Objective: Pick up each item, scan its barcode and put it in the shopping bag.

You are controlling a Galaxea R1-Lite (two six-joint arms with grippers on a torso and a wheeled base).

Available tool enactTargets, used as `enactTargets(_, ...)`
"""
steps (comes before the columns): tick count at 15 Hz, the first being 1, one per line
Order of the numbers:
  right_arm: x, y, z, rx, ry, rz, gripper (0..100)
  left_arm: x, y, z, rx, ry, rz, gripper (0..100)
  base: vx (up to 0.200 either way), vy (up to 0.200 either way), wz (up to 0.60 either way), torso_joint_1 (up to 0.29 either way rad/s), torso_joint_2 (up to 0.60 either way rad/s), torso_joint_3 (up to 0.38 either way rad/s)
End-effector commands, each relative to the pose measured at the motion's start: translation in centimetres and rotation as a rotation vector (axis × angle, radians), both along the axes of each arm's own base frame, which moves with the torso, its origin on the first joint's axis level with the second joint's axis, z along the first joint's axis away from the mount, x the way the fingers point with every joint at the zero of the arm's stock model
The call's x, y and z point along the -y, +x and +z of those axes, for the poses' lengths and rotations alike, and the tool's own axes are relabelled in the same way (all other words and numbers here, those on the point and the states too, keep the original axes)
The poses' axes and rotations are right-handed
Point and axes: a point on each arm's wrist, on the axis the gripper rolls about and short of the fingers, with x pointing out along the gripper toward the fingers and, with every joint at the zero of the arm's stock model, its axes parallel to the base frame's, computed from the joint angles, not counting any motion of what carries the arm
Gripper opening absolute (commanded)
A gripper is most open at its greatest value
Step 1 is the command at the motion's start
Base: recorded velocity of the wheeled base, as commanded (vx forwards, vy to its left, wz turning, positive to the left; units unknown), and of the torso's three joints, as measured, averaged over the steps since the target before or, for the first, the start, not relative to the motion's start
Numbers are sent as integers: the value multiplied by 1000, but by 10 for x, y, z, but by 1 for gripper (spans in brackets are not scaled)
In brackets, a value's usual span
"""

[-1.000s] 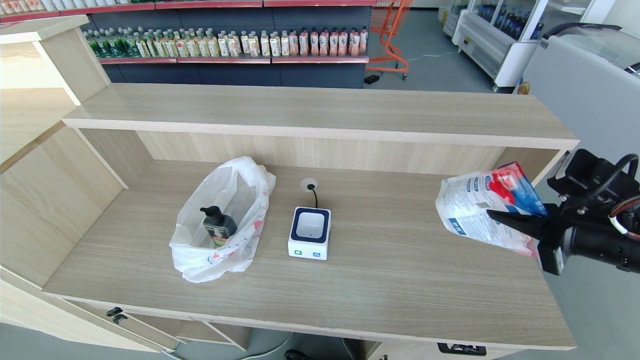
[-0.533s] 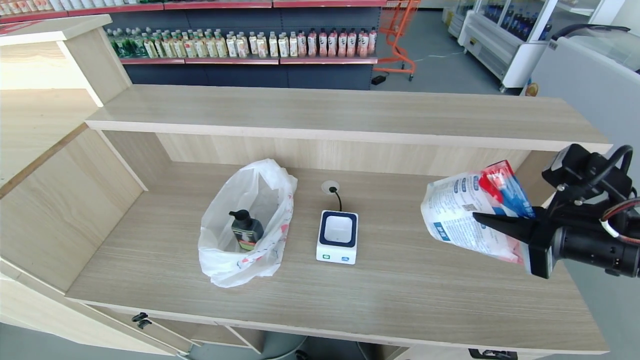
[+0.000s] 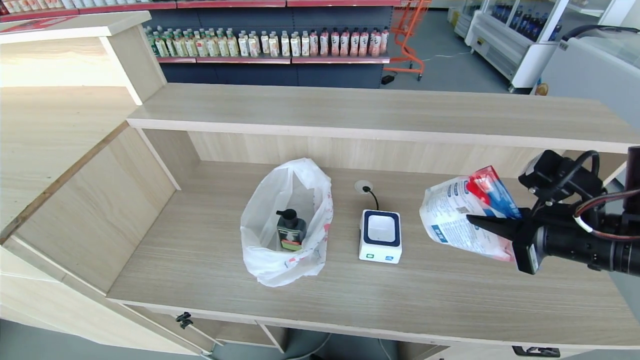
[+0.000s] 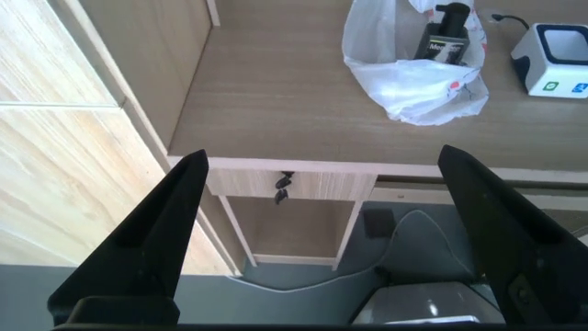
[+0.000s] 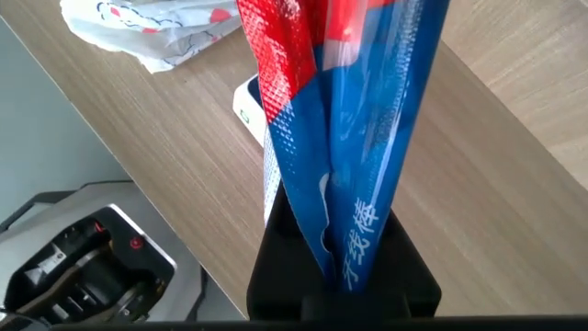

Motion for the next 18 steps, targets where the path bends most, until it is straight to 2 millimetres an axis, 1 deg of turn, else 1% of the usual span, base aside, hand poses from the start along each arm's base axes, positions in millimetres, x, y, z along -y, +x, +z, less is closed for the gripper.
enactTargets(1,0,18,-10,-30,-33,-11,0,0,0,0,0,0,-1,100,0,0,0,0,0,0)
enactTargets(2,0,18,-10,-30,-33,-11,0,0,0,0,0,0,-1,100,0,0,0,0,0,0)
enactTargets(3,0,32,-14,-31,-52,-12,0,0,0,0,0,0,-1,100,0,0,0,0,0,0)
enactTargets(5,-1,49,-17,5,-69,-12,0,0,0,0,-1,1,-1,100,0,0,0,0,0,0)
enactTargets(6,-3,58,-15,28,-72,-11,0,0,0,0,-1,1,-1,100,200,0,0,2,-2,2)
enactTargets(13,-7,66,-28,-2,-92,47,0,0,0,0,-1,0,-1,100,0,0,0,0,0,0)
enactTargets(15,-6,68,-37,-13,-113,100,0,0,0,0,-1,0,-1,100,0,0,0,0,0,0)
enactTargets(18,-4,71,-44,-5,-126,174,0,0,0,0,0,0,-1,100,0,0,0,0,0,0)
